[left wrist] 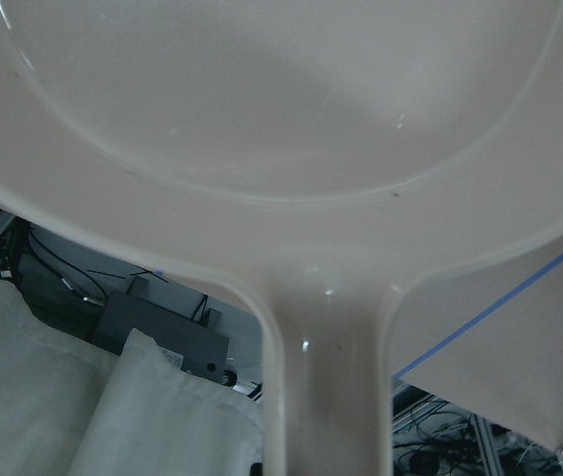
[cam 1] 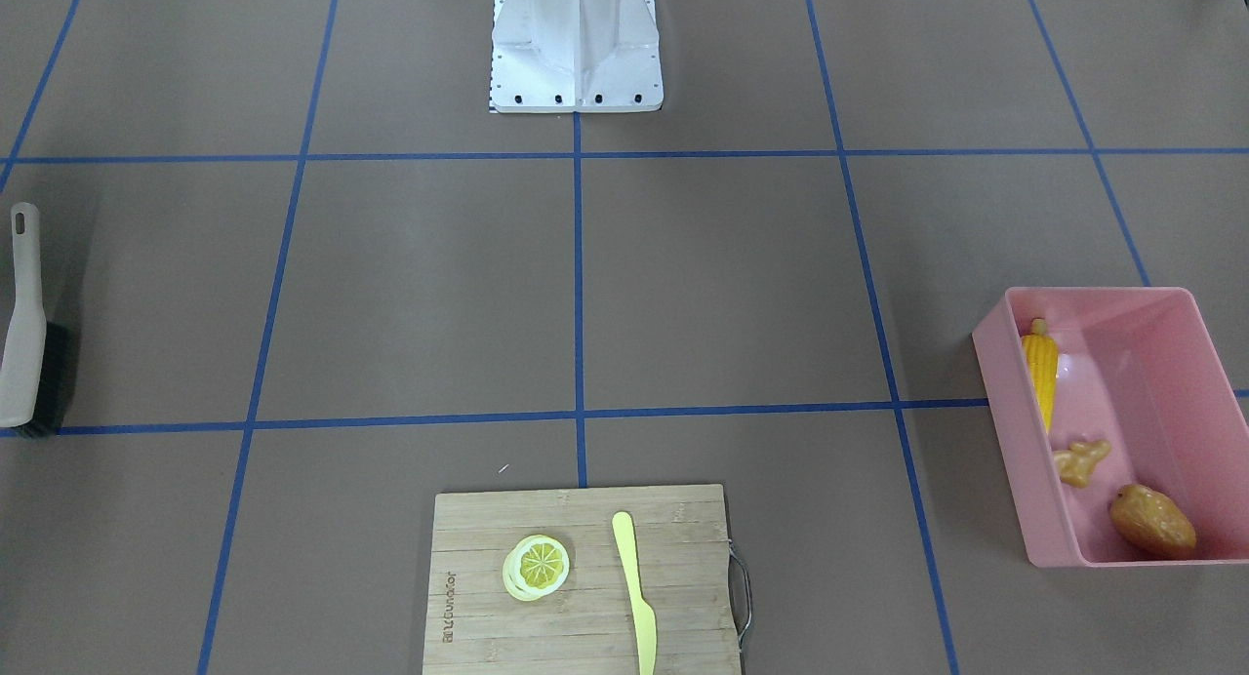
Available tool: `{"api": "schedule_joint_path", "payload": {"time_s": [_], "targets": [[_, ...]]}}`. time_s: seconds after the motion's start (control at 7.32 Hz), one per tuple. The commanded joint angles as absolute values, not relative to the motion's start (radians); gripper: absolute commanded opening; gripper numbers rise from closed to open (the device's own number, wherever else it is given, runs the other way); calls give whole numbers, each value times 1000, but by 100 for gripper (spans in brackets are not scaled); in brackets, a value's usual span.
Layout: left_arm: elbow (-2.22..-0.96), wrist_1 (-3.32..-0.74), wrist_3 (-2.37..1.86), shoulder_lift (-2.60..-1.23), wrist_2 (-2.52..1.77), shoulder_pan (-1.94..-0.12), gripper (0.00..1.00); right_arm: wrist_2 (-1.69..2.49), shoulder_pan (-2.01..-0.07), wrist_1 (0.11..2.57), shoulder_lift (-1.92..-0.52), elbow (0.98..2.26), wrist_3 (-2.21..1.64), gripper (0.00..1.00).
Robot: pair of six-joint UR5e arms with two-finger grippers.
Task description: Sweep and dump trash into bin
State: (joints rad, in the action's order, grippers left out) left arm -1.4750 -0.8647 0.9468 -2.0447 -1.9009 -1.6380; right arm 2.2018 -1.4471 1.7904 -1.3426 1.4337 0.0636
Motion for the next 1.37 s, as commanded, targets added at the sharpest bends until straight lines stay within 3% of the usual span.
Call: {"api": "schedule_joint_path", "payload": {"time_s": [0.0,0.82,1.23], "targets": [[-1509,-844,853,-2043,-2044,-1664,0,2207,-1548,1758,-1461,1497,81,100],[-1750,-804,647,-2003,-2250,-1655,0,2200,-1548,1759,-1471,1523,66,100],[-1909,-697,626,-1994,-2296,-1539,0,2215,-1548,1759,-1473,1523,67,100]]}}
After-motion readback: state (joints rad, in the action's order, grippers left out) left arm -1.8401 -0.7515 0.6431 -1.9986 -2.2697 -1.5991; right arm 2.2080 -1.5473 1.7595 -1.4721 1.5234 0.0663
